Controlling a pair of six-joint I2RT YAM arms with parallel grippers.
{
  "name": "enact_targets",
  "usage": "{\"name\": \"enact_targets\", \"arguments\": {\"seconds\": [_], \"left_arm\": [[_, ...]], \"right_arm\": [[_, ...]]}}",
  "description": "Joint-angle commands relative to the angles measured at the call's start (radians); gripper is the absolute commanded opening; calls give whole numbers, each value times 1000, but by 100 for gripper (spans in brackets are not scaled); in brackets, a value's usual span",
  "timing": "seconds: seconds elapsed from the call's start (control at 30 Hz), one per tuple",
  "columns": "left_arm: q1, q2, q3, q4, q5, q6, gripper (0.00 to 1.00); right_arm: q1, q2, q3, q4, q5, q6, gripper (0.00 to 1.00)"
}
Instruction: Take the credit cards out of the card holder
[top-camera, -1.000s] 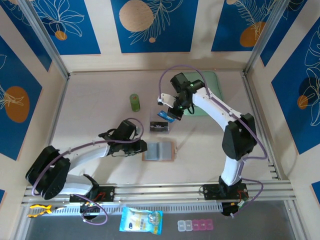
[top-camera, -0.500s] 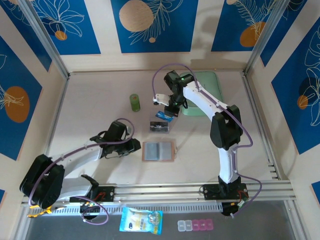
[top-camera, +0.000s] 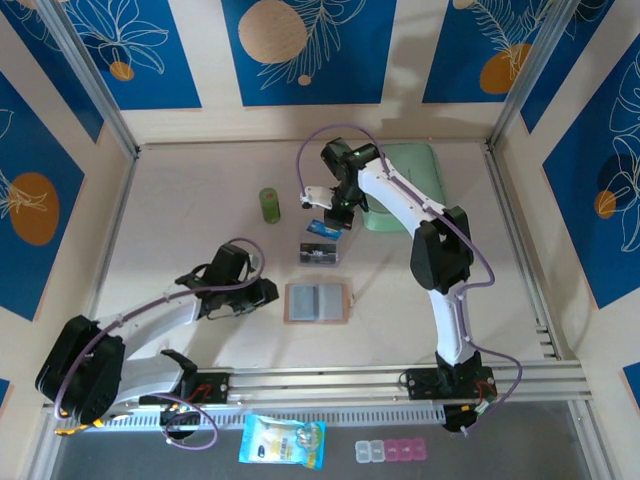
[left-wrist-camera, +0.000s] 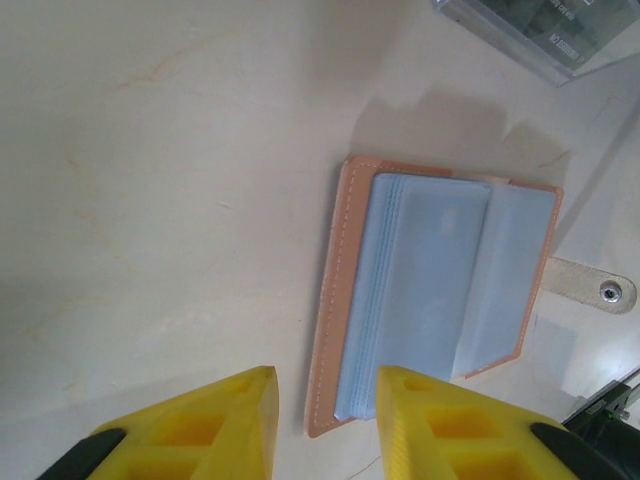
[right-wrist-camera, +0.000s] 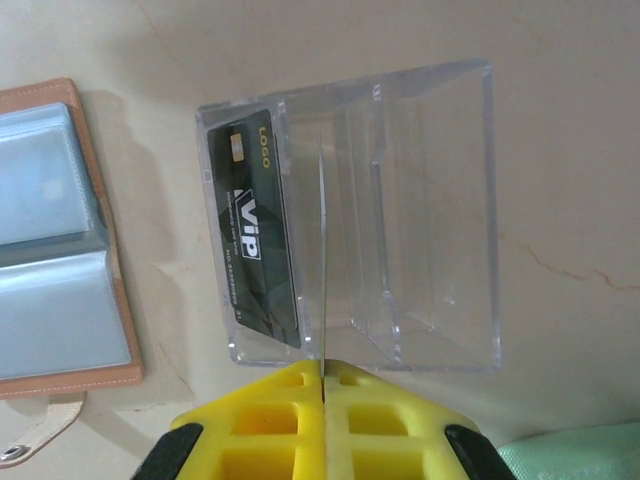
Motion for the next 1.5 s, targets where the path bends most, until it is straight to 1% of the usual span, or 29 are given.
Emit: {"name": "enact_targets", "arguments": {"seconds": [0.0, 0.23, 0.8, 0.93, 1.1, 1.23, 1.47], "left_arm": [[15, -33, -17, -39, 6, -4, 31], [27, -63, -38, -52, 4, -5, 32], [47, -63, -54, -47, 15, 2, 32], [51, -64, -56, -45, 16, 4, 32], [55, -60, -56, -39, 17, 4, 33], [58, -44, -57, -23, 25, 3, 33], [57, -29, -58, -13, 35, 4, 33]], "right_arm": [[13, 27, 41, -58, -2, -43, 0], [20, 76, 84, -128, -27, -83, 0], [31, 149, 95, -114, -39, -92, 0], [16, 142, 132, -123, -64, -63, 0], [0, 106, 139, -124, -34, -52, 0], [-7, 91, 138, -115, -36, -45, 0], [1, 127, 118, -111, -26, -42, 0]]}}
